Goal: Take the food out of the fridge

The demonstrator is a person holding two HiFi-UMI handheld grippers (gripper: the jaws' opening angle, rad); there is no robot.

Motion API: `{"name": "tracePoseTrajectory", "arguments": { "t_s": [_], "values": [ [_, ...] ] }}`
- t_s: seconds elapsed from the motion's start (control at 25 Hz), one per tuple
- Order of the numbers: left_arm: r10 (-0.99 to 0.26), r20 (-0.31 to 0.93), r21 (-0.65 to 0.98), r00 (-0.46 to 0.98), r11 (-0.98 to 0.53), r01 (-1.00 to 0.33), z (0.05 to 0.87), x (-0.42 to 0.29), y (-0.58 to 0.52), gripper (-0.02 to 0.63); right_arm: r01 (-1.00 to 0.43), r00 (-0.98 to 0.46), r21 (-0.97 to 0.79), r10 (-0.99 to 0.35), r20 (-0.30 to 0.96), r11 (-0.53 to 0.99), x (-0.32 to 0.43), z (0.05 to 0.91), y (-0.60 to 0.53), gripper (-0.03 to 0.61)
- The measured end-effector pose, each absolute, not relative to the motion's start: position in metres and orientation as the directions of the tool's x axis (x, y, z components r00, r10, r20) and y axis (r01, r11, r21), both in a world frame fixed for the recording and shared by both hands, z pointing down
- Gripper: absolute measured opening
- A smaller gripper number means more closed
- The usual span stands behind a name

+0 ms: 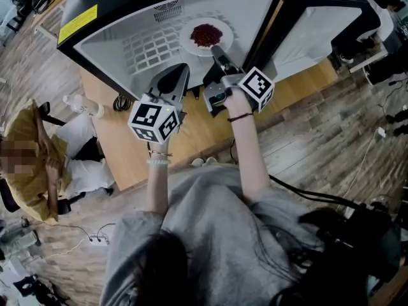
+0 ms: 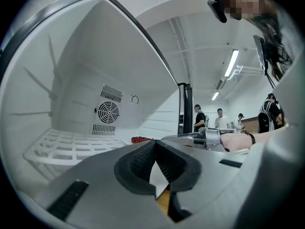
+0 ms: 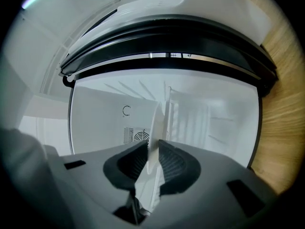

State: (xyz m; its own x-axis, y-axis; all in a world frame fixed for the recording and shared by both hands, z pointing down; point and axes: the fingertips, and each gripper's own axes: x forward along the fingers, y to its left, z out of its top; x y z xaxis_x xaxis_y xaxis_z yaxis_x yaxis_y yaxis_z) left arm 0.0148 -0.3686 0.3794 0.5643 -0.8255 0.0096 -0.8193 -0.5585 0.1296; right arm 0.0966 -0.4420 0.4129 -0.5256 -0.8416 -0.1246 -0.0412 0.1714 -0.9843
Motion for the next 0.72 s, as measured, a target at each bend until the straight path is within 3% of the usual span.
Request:
{"name": "tracePoseTrajectory", "arguments": {
  "t_s": [0.72],
  "values": [
    [-0.820,-0.010,0.114,0.572,-0.569,-0.814,0.365,0.009,-0.359,0.008,0.084,-0.512,-0.987,-0.844,-0.158,0.134,0.092,0.407,-0.426,0.058]
  ]
}}
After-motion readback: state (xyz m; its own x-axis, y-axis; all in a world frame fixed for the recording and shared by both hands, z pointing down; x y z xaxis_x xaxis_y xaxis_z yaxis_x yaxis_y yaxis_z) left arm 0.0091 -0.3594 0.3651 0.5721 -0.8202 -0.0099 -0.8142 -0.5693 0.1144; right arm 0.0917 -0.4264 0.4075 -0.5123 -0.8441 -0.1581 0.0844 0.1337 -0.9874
